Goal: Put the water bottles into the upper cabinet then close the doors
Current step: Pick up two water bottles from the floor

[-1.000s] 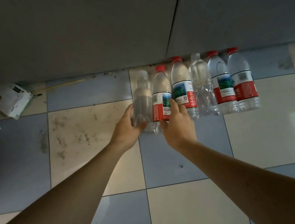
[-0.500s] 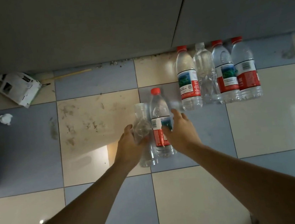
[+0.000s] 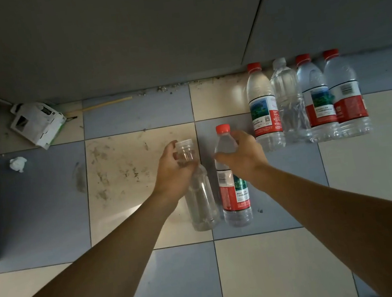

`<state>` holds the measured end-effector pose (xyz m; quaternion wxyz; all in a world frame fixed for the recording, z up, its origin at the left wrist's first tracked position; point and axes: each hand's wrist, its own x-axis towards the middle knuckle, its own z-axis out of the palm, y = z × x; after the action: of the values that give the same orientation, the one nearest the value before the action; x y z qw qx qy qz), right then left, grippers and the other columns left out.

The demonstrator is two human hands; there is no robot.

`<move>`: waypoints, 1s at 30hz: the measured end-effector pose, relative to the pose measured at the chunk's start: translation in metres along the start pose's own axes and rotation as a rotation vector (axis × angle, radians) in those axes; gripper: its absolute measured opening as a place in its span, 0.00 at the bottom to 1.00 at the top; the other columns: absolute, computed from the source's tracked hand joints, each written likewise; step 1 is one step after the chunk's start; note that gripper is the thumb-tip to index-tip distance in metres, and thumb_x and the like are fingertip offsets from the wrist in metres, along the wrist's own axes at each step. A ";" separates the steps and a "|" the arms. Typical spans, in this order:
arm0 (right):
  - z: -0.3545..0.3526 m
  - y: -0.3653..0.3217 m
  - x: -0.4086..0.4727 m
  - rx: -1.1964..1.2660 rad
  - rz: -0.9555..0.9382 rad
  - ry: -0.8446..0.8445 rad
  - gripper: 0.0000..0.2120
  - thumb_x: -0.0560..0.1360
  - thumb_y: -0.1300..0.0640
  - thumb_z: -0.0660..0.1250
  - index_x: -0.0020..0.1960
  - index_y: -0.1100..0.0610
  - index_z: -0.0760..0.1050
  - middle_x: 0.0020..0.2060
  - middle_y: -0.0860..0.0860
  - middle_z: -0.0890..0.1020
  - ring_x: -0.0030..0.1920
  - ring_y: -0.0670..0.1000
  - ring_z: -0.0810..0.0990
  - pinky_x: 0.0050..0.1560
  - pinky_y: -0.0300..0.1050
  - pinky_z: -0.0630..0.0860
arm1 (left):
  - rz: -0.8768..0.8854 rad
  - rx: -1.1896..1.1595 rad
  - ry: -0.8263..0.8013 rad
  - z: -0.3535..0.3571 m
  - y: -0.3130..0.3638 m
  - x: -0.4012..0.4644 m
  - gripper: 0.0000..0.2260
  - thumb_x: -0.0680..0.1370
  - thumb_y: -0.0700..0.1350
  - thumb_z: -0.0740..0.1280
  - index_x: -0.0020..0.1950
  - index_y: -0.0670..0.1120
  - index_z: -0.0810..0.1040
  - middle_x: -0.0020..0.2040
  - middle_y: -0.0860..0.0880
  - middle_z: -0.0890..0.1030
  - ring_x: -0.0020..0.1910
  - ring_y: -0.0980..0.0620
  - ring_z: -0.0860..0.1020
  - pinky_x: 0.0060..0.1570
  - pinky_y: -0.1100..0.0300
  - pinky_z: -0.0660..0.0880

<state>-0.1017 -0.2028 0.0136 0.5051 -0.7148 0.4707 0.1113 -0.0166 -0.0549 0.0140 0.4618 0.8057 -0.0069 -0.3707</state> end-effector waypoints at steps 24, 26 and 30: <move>-0.016 -0.009 -0.083 -0.016 -0.381 0.192 0.37 0.66 0.53 0.82 0.66 0.47 0.64 0.60 0.47 0.71 0.60 0.50 0.73 0.61 0.52 0.77 | 0.386 0.322 0.012 -0.041 0.037 -0.056 0.27 0.72 0.39 0.78 0.67 0.49 0.71 0.64 0.52 0.75 0.60 0.55 0.73 0.58 0.71 0.67; -0.013 0.000 -0.076 0.032 -0.297 0.128 0.42 0.65 0.52 0.83 0.70 0.48 0.62 0.64 0.47 0.71 0.64 0.52 0.72 0.65 0.56 0.75 | 0.320 0.265 -0.015 -0.042 0.028 -0.050 0.30 0.70 0.39 0.79 0.68 0.50 0.70 0.66 0.52 0.75 0.63 0.54 0.73 0.61 0.63 0.69; -0.004 0.018 -0.057 0.057 -0.248 0.059 0.42 0.64 0.57 0.83 0.70 0.48 0.64 0.63 0.48 0.74 0.65 0.52 0.73 0.66 0.58 0.74 | 0.244 0.176 -0.064 -0.034 0.014 -0.034 0.33 0.68 0.37 0.80 0.68 0.54 0.70 0.64 0.54 0.76 0.60 0.59 0.74 0.61 0.61 0.70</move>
<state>-0.1473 -0.1746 0.0404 0.5209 -0.7558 0.3965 0.0136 -0.0154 -0.0258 0.0548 0.4305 0.8242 -0.1518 -0.3352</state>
